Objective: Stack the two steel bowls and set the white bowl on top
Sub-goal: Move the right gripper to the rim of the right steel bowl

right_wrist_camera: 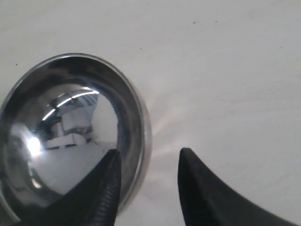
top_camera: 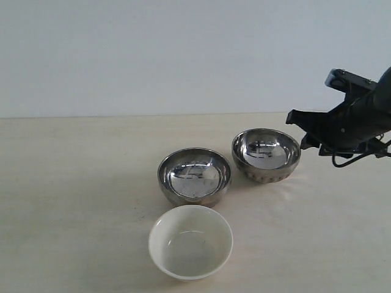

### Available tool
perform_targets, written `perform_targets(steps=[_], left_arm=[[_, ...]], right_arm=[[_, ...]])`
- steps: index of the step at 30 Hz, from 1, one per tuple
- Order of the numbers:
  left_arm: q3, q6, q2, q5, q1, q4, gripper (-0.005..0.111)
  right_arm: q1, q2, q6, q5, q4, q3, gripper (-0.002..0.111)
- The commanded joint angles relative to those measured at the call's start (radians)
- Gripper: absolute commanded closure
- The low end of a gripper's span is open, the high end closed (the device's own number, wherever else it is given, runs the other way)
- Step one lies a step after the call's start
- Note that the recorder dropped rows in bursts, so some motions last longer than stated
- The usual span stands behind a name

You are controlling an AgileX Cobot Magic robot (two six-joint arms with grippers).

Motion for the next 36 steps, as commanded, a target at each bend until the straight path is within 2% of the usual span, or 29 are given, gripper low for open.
perform_targets(steps=[1, 14, 28, 30, 34, 36], left_arm=[[0.004, -0.009, -0.007, -0.002, 0.003, -0.008, 0.103], [0.004, -0.009, -0.007, -0.002, 0.003, -0.008, 0.103], [0.004, -0.009, -0.007, -0.002, 0.003, -0.008, 0.103], [0.004, -0.009, -0.007, -0.002, 0.003, -0.008, 0.103], [0.004, -0.009, -0.007, -0.002, 0.003, -0.008, 0.103], [0.004, -0.009, -0.007, -0.002, 0.003, -0.008, 0.103]], right_arm=[[0.04, 0.028, -0.001, -0.026, 0.002, -0.026, 0.073], [0.044, 0.136, 0.001, -0.103, 0.002, -0.026, 0.073], [0.044, 0.138, -0.025, -0.126, 0.002, -0.026, 0.074], [0.044, 0.138, -0.028, -0.126, 0.002, -0.026, 0.078], [0.044, 0.138, -0.03, -0.124, 0.002, -0.026, 0.105], [0.044, 0.138, -0.03, -0.124, 0.002, -0.026, 0.108]])
